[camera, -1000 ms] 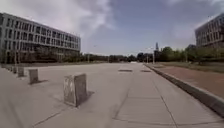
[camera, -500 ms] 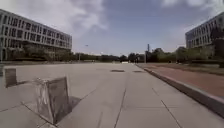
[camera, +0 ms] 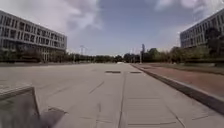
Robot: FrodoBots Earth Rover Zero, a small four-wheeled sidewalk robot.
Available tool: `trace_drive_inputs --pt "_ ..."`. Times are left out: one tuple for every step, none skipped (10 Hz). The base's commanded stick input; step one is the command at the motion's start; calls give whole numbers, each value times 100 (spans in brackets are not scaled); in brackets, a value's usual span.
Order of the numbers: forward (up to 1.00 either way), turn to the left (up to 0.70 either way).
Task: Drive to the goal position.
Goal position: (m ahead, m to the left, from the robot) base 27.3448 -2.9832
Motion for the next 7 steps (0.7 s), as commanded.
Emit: trace_drive_inputs --pt "100 -20" --pt "100 0" --pt "100 0" --pt "100 0" --pt "100 0" --pt "100 0" --pt "100 0"
